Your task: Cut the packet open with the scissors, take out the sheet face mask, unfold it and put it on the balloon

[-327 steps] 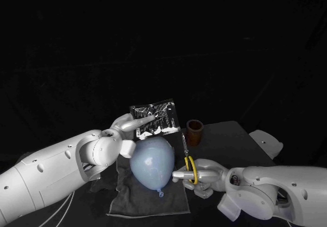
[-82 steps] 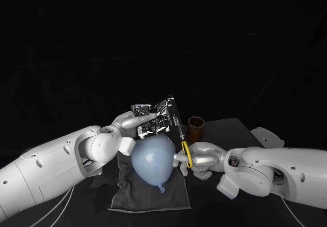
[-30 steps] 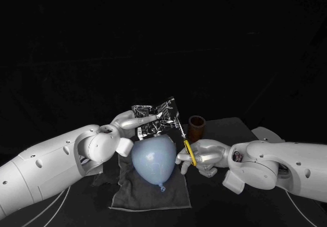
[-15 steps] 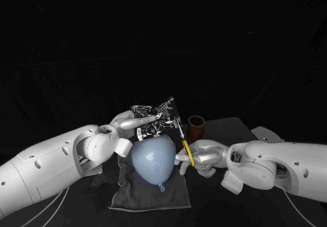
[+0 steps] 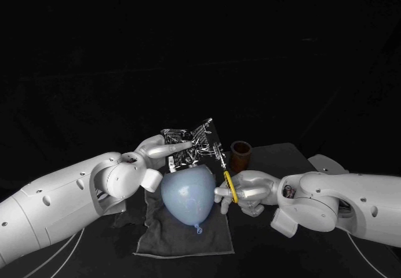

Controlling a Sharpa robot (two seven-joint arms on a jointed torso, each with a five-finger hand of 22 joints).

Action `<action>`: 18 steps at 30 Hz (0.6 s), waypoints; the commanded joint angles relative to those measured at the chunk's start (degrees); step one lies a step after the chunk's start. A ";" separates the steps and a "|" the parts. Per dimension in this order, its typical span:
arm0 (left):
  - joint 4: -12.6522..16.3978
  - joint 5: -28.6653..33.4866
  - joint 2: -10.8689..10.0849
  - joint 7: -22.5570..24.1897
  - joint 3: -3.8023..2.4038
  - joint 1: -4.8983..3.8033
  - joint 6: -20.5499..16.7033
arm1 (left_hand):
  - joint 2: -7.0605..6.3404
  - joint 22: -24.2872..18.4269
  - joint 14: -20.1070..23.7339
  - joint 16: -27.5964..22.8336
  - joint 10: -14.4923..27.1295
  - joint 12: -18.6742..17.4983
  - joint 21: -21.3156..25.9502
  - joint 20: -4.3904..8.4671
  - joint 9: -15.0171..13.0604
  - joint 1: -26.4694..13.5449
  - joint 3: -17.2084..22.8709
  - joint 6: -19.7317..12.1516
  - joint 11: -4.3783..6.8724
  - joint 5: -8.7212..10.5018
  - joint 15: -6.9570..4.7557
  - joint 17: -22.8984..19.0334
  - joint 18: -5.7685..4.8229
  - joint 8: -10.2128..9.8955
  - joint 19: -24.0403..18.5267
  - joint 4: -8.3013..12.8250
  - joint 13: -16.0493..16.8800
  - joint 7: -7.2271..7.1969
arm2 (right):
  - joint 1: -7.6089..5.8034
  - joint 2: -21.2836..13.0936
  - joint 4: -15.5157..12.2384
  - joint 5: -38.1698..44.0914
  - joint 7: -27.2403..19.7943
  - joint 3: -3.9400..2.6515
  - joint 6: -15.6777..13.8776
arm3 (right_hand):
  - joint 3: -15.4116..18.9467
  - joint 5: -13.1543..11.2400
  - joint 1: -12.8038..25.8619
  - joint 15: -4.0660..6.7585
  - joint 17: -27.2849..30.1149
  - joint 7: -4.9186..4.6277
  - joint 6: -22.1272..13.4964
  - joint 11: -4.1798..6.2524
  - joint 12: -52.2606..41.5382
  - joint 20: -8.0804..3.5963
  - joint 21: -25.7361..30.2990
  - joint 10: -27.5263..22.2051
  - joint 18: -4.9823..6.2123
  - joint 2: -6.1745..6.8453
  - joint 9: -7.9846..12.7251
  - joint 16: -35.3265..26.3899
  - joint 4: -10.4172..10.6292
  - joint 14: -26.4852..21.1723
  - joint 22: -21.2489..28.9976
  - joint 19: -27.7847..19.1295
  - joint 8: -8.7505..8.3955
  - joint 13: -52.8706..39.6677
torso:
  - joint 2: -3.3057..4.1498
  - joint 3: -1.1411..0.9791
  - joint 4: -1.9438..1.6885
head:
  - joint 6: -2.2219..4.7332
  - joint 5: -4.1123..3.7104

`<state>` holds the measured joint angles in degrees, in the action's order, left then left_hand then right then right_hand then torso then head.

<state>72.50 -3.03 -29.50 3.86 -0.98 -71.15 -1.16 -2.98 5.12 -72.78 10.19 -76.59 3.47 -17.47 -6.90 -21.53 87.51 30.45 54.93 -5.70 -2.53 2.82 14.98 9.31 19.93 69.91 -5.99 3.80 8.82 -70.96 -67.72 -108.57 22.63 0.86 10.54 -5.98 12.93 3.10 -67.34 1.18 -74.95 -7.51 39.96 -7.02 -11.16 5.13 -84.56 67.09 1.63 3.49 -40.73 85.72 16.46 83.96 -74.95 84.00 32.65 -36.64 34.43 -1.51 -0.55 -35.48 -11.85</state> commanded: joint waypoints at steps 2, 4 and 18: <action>0.42 -0.90 0.19 0.23 0.02 -0.01 3.04 | 0.51 -0.09 0.07 -0.38 -0.35 0.18 0.11 -0.17 -6.07 0.01 0.38 0.20 0.58 -0.23 -0.48 0.08 1.03 0.09 -0.06 -0.06 0.08 0.35 | -0.16 0.13 0.38 -0.66 -0.72 -0.12 0.02 | 2.17 -0.42 -0.72 1.19 -3.24 1.72 2.54 5.67 -2.92 -1.31 -0.71 13.11 -0.47 -2.06 -1.33 -0.10 -0.06 3.69 -13.49 3.80 2.42 -3.27 | 0.01 0.02 -0.04 | -0.09 0.04; 0.42 -0.94 0.19 0.25 0.02 -0.02 3.21 | 0.51 -0.09 0.07 -0.38 -0.35 0.18 0.11 -0.17 -6.07 0.01 0.38 0.20 0.58 -0.23 -0.48 0.08 1.03 0.09 -0.06 -0.06 0.08 0.35 | -0.18 0.14 0.52 -0.76 -0.62 -0.12 0.10 | 3.83 -0.36 -1.47 1.99 -2.49 2.57 3.89 6.51 -5.42 -1.95 -1.05 14.38 -0.56 -3.42 -2.44 -0.43 -0.14 3.60 -13.61 3.97 4.03 -6.13 | 0.01 0.02 -0.03 | -0.11 0.06; 0.33 -1.49 0.18 0.23 0.05 -0.02 3.94 | 0.51 -0.10 0.07 -0.40 -0.35 0.18 0.11 -0.17 -6.13 -0.03 0.40 0.20 0.58 -0.22 -0.47 0.11 1.02 0.09 -0.06 -0.05 0.08 0.35 | -0.32 -0.17 0.66 -0.53 0.02 -0.12 2.15 | 11.99 -0.30 -4.96 4.44 -8.68 5.65 8.63 9.32 -48.43 -4.31 -5.18 19.48 -1.57 -9.65 -9.02 2.05 -0.50 4.92 -14.97 5.88 9.13 -37.24 | 0.00 -0.01 -0.02 | -0.29 0.29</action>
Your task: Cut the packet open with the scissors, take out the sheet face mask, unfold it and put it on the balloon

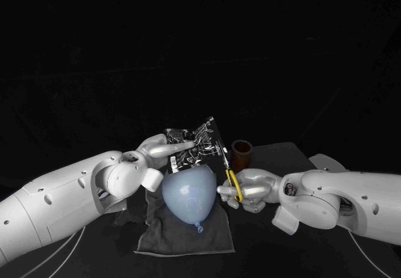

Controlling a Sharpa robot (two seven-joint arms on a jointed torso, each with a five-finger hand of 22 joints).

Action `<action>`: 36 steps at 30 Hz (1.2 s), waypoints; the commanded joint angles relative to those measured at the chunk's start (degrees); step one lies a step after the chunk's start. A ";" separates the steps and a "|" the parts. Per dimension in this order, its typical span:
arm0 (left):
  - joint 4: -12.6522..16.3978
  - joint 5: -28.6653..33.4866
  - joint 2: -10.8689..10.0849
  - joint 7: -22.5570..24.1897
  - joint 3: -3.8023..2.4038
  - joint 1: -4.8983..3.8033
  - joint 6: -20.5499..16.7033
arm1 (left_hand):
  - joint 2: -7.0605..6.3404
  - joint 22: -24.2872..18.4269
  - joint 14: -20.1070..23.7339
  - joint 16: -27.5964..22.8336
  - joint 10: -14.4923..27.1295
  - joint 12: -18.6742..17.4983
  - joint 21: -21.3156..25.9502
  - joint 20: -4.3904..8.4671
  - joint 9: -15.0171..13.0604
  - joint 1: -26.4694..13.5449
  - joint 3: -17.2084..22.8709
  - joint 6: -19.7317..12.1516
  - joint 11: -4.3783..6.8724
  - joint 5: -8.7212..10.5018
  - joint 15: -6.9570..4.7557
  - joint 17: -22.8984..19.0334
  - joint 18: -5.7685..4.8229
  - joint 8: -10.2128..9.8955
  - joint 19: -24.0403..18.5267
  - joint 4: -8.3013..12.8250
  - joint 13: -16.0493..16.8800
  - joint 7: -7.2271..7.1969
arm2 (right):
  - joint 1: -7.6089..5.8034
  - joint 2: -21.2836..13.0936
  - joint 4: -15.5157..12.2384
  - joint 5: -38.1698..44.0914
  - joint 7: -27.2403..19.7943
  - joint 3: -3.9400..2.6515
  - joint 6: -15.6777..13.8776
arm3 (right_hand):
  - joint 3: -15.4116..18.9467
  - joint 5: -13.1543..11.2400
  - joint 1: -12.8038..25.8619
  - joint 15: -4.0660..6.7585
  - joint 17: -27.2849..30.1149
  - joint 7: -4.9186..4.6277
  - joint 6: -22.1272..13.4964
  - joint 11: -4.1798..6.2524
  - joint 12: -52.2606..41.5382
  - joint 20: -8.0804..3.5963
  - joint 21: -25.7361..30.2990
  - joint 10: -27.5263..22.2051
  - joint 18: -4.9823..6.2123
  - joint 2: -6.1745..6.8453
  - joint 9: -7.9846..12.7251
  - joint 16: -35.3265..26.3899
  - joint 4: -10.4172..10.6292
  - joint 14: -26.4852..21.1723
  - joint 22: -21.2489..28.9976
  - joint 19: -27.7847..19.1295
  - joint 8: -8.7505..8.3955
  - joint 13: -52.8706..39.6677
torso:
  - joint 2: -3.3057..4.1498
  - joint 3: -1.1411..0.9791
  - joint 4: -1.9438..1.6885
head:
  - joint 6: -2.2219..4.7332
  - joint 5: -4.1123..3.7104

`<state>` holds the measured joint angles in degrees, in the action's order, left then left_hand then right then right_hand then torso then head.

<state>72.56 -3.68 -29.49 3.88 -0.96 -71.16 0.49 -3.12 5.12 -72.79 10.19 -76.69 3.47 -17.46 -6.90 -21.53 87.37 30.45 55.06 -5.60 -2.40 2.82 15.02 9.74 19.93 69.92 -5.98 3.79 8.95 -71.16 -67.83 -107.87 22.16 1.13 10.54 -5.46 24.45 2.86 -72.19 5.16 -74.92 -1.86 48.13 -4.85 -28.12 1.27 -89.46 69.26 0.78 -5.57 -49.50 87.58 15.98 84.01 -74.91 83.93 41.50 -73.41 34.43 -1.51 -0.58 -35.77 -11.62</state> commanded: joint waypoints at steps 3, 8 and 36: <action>0.20 -0.88 0.17 0.18 0.03 -0.01 2.33 | 0.65 -0.10 0.08 -0.40 -0.25 0.19 0.11 -0.17 -6.13 0.11 0.39 0.07 0.48 -0.36 -0.47 0.07 0.59 0.09 -0.06 -0.05 0.09 0.22 | -0.16 -0.21 -0.15 0.09 -0.43 -0.12 1.51 | 1.40 -0.06 -0.27 0.44 -7.47 -0.10 0.06 7.06 -28.73 -0.50 0.31 16.62 -0.57 -0.46 -0.56 -0.25 -0.11 4.62 -14.82 5.69 -0.11 0.69 | -0.01 -0.02 0.02 | 0.09 0.12; 0.10 -0.94 0.15 0.10 0.03 -0.01 2.35 | 0.65 -0.10 0.08 -0.40 -0.25 0.19 0.11 -0.17 -6.13 0.11 0.39 0.07 0.48 -0.36 -0.47 0.07 0.59 0.09 -0.06 -0.05 0.09 0.22 | -0.23 -0.41 -0.36 0.18 -1.21 -0.12 0.59 | 2.10 -0.09 -0.08 -0.39 -5.99 -1.29 -2.32 5.97 -7.41 0.04 1.77 10.95 -0.22 0.52 -0.64 -0.85 -0.02 4.27 -14.33 5.01 -2.99 11.13 | 0.00 -0.03 0.01 | 0.17 0.10; -0.17 -4.54 -0.02 -0.17 0.04 -0.01 4.19 | 0.66 -0.11 0.08 -0.42 -0.25 0.19 0.11 -0.17 -6.21 0.08 0.43 0.06 0.48 -0.36 -0.47 0.11 0.59 0.09 -0.07 -0.02 0.09 0.21 | -2.07 -1.00 -0.27 0.63 -0.50 -0.11 1.73 | -5.47 -0.09 4.02 -5.72 -3.38 -7.47 -9.62 -0.08 23.74 5.21 4.46 0.81 0.45 7.29 -0.82 -1.76 0.71 3.61 -13.42 3.65 -14.61 39.37 | 0.03 -0.02 0.02 | 0.21 -0.01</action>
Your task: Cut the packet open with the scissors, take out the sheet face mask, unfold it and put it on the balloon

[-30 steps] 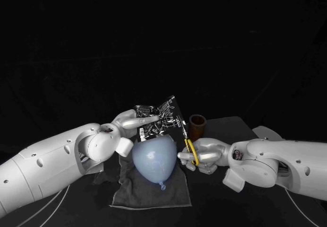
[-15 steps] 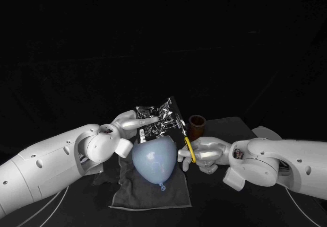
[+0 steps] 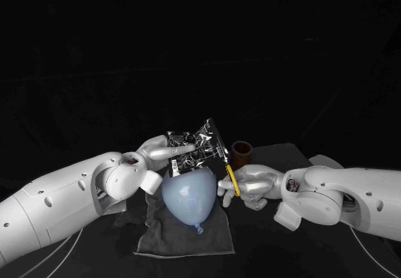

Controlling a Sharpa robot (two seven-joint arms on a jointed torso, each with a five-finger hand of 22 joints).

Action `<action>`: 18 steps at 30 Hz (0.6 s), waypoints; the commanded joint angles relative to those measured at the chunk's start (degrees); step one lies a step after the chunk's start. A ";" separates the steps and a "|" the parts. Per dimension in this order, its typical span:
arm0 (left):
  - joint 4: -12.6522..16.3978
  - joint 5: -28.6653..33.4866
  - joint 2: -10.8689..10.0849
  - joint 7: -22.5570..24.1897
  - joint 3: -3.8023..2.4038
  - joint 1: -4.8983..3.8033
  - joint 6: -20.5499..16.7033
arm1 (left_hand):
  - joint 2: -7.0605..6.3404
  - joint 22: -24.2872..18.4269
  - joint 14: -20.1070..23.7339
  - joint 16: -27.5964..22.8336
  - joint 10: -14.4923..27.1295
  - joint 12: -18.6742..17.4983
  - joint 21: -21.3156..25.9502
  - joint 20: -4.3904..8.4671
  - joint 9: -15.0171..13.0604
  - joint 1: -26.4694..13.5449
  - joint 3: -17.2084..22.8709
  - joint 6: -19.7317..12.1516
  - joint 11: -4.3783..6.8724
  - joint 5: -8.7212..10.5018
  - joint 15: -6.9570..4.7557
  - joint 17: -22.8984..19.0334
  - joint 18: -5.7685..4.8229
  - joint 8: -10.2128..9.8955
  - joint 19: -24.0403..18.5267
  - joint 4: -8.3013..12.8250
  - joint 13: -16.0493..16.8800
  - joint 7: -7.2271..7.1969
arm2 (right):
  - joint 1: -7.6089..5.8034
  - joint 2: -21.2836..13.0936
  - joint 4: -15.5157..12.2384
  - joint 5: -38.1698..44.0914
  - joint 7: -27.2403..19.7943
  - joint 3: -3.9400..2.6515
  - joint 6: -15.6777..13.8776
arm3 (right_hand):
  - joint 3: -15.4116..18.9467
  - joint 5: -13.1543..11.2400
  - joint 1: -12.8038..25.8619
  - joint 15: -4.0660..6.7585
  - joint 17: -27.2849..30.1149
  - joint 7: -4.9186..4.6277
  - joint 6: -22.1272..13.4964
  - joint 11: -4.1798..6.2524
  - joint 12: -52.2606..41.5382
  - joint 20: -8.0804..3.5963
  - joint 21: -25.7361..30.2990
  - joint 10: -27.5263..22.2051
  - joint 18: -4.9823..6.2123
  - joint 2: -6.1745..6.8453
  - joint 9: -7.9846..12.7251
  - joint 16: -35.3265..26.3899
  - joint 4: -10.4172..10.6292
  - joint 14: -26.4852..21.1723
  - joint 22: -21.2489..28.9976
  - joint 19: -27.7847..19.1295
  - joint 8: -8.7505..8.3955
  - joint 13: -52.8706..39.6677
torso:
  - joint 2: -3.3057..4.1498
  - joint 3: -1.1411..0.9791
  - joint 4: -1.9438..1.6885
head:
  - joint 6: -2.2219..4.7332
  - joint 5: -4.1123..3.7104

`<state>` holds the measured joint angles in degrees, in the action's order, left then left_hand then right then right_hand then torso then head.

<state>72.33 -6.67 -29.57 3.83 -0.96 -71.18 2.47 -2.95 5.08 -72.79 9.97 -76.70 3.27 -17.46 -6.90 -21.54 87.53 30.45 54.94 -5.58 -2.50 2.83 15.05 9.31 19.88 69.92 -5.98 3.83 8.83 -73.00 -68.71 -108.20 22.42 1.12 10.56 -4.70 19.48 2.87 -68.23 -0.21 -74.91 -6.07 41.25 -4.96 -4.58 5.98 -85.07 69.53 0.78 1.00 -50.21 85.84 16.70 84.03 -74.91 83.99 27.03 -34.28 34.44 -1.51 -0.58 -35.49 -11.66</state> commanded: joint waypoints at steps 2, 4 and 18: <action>-0.01 -1.72 0.06 -0.15 0.05 0.01 2.33 | 0.50 -0.07 0.08 -0.20 -0.24 0.39 0.11 -0.17 -6.20 -0.09 0.43 0.19 0.47 -0.25 -0.48 0.08 1.02 0.13 -0.07 -0.02 0.05 0.33 | -0.31 -0.20 0.05 0.40 -0.37 -0.14 1.23 | -0.79 -0.10 0.14 -0.27 -3.34 -3.14 -2.45 0.14 0.13 0.47 0.02 1.04 0.44 0.74 -0.26 -0.03 -0.04 3.58 -13.43 3.60 -0.09 0.61 | 0.00 -0.02 0.02 | -0.08 0.13; -0.09 -1.82 0.06 -0.19 0.05 0.01 2.44 | 0.51 -0.08 0.08 -0.22 -0.24 0.39 0.11 -0.17 -6.27 -0.10 0.46 0.18 0.47 -0.25 -0.48 0.11 1.02 0.13 -0.07 0.02 0.05 0.33 | -0.37 -0.29 0.02 0.41 -0.24 -0.14 1.54 | -0.97 -0.10 0.14 -0.18 -3.49 -3.03 -2.17 0.27 0.02 0.42 -0.10 1.55 0.41 0.69 -0.37 0.04 -0.06 3.62 -13.47 3.66 -0.03 0.86 | 0.00 -0.02 0.03 | -0.13 0.19; -0.77 -2.16 0.23 -0.16 0.05 0.01 3.47 | 0.52 -0.08 0.07 -0.22 -0.25 0.40 0.11 -0.17 -6.29 -0.11 0.47 0.18 0.47 -0.25 -0.48 0.12 1.02 0.13 -0.07 0.02 0.05 0.33 | -0.57 -0.77 0.31 1.20 1.66 -0.12 4.03 | 4.01 -0.07 -4.77 4.72 -2.60 2.79 9.41 5.93 -21.25 -3.99 -2.92 16.27 -0.28 -4.99 -3.43 -0.37 -0.72 3.67 -14.41 5.05 3.72 -14.41 | -0.03 0.00 0.05 | -0.52 0.14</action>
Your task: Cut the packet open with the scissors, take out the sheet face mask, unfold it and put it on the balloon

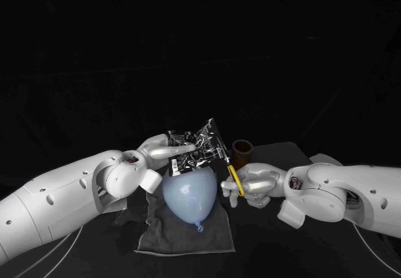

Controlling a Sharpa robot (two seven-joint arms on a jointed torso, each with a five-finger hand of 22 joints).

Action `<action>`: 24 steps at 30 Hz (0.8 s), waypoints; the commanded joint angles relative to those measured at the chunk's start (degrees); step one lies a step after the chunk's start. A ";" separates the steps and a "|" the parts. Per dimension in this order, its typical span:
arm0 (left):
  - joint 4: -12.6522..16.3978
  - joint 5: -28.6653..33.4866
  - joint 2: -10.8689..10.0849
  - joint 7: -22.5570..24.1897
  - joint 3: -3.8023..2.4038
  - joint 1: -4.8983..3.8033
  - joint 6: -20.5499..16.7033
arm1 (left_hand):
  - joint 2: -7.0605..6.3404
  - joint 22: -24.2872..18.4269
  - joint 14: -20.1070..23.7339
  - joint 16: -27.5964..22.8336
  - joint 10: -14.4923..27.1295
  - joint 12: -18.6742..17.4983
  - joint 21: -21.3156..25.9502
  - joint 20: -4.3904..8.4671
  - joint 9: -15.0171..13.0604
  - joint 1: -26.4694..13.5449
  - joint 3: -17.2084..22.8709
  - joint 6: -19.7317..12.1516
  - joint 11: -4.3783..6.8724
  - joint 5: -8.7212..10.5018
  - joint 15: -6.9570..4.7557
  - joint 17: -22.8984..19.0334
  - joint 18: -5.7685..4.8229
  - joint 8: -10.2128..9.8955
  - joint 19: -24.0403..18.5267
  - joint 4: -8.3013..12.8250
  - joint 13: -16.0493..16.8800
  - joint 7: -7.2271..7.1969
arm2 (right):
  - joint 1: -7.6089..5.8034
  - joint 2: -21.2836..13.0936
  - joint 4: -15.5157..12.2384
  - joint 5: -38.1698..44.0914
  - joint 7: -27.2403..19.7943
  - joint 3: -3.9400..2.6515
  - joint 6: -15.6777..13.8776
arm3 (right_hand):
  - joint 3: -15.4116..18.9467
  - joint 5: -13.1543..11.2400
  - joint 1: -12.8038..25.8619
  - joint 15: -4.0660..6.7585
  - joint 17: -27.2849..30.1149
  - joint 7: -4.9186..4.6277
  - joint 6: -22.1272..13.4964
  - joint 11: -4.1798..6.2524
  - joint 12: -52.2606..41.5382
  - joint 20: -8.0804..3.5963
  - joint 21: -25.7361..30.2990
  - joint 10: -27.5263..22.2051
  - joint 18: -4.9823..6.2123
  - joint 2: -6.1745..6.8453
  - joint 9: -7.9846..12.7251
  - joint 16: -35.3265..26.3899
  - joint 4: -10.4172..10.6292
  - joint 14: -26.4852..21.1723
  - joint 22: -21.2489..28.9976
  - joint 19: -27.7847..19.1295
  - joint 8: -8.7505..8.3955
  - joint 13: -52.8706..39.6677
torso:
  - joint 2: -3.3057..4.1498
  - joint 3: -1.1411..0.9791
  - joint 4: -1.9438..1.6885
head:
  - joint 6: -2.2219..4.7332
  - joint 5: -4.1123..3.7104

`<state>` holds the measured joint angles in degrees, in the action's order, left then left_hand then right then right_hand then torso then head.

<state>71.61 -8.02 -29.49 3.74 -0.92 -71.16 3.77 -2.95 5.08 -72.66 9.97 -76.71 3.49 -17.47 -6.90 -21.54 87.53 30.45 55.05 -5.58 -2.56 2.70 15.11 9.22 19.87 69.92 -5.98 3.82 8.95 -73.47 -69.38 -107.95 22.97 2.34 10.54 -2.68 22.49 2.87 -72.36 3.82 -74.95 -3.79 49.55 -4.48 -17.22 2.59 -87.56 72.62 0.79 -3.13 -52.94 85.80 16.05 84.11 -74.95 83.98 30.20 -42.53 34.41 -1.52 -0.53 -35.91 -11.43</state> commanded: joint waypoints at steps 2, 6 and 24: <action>-0.19 -1.00 0.17 -0.08 0.01 -0.01 2.42 | 0.53 -0.09 -0.07 -0.23 -0.26 0.18 0.11 -0.17 -6.33 -0.13 0.48 0.07 0.47 -0.19 -0.35 0.09 1.11 0.15 -0.06 0.04 0.07 0.21 | -0.12 -0.18 0.05 0.73 0.56 -0.10 2.26 | 3.01 -0.12 -1.40 1.15 -2.82 1.15 1.99 5.89 -19.25 -1.26 -0.79 13.28 -0.37 -1.96 -2.15 -0.25 -0.20 3.69 -14.50 5.24 1.03 -14.82 | 0.01 0.01 0.00 | -0.09 -0.09; -0.37 -1.34 0.18 -0.18 0.01 -0.02 2.77 | 0.53 -0.09 -0.07 -0.23 -0.26 0.18 0.11 -0.17 -6.33 -0.13 0.48 0.07 0.47 -0.19 -0.35 0.09 1.11 0.15 -0.06 0.04 0.07 0.21 | -0.14 -0.28 0.03 0.87 0.60 -0.10 2.39 | 4.05 -0.09 -1.92 1.58 -3.76 1.57 2.88 6.40 -30.95 -1.55 -1.59 13.80 -0.58 -2.93 -3.66 0.12 -0.28 3.90 -14.77 5.62 1.49 -23.40 | 0.03 0.01 -0.01 | -0.03 -0.13; -0.25 -2.56 0.07 -0.81 0.02 -0.02 4.31 | 0.53 -0.09 -0.07 -0.23 -0.26 0.18 0.11 -0.17 -6.33 -0.13 0.48 0.07 0.47 -0.19 -0.35 0.09 1.11 0.15 -0.06 0.04 0.07 0.21 | -0.20 0.39 0.36 0.99 -0.72 -0.10 -0.24 | 3.68 -0.03 -0.47 -0.87 -2.15 -1.47 -2.99 3.82 -0.21 -0.11 0.11 1.14 -0.19 -1.24 -4.46 -0.53 0.34 3.48 -14.20 4.80 -4.20 -8.24 | 0.04 0.01 -0.07 | 0.41 -0.27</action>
<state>70.99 -9.61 -29.57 3.28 -0.92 -71.17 5.79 -2.97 5.09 -72.66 9.97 -76.71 3.47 -17.46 -6.90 -21.57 87.52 30.45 55.04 -5.58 -2.52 2.71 15.15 9.62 19.62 69.92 -5.98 3.79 8.93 -73.55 -69.18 -107.56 23.52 3.11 10.56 -1.93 25.05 2.87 -73.23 3.91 -74.95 -4.65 47.92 -3.61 -19.35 1.60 -87.85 72.32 0.79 -4.80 -57.65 85.44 16.12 83.90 -74.92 83.89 26.89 -52.04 34.42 -1.51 -0.59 -35.68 -11.68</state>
